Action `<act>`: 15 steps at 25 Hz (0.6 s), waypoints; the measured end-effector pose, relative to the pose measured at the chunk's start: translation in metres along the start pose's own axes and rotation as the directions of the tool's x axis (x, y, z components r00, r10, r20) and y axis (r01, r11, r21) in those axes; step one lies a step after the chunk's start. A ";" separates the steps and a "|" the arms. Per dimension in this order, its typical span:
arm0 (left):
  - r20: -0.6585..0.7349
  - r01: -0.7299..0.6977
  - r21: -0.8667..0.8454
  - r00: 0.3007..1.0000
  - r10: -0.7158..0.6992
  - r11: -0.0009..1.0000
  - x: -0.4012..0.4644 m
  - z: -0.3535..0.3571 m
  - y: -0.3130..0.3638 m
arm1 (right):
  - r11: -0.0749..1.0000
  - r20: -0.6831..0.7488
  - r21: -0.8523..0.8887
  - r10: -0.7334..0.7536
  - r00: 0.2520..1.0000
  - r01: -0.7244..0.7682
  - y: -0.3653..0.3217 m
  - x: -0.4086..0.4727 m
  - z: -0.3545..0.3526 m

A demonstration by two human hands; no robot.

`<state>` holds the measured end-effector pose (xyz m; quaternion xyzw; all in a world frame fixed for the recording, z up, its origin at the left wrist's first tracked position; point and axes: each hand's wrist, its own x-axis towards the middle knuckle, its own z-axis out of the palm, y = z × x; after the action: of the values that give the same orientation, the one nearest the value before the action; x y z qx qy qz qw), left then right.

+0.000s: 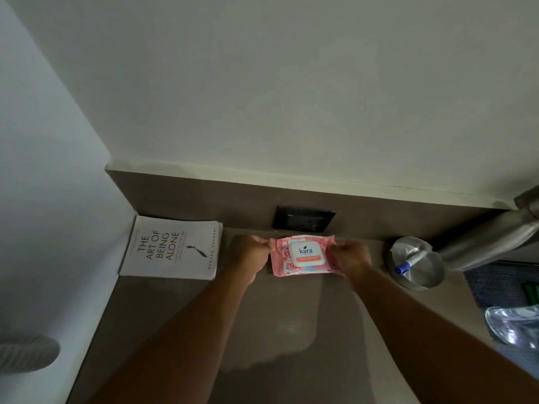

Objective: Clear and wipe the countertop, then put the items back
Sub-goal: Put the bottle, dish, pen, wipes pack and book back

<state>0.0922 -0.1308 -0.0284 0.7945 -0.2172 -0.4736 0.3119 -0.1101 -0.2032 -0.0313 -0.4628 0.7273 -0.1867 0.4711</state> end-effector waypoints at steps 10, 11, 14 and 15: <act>0.110 -0.525 0.745 0.704 0.701 0.411 -0.020 0.020 -0.046 | 0.374 0.323 -0.738 -0.533 0.782 0.561 0.037 -0.035 -0.006; 0.141 -0.518 0.771 0.705 0.695 0.370 -0.019 0.023 -0.048 | 0.320 0.344 -0.760 -0.539 0.769 0.565 0.041 -0.034 -0.003; 0.122 -0.495 0.794 0.698 0.705 0.353 -0.016 0.024 -0.046 | 0.281 0.362 -0.770 -0.547 0.755 0.573 0.029 -0.034 -0.005; 0.103 -0.507 0.780 0.684 0.722 0.368 -0.018 0.020 -0.045 | 0.314 0.327 -0.754 -0.582 0.744 0.577 0.023 -0.033 -0.011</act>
<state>0.0679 -0.0929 -0.0559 0.7589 -0.6337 -0.0765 0.1290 -0.1270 -0.1656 -0.0251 -0.8532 0.5120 0.0166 0.0983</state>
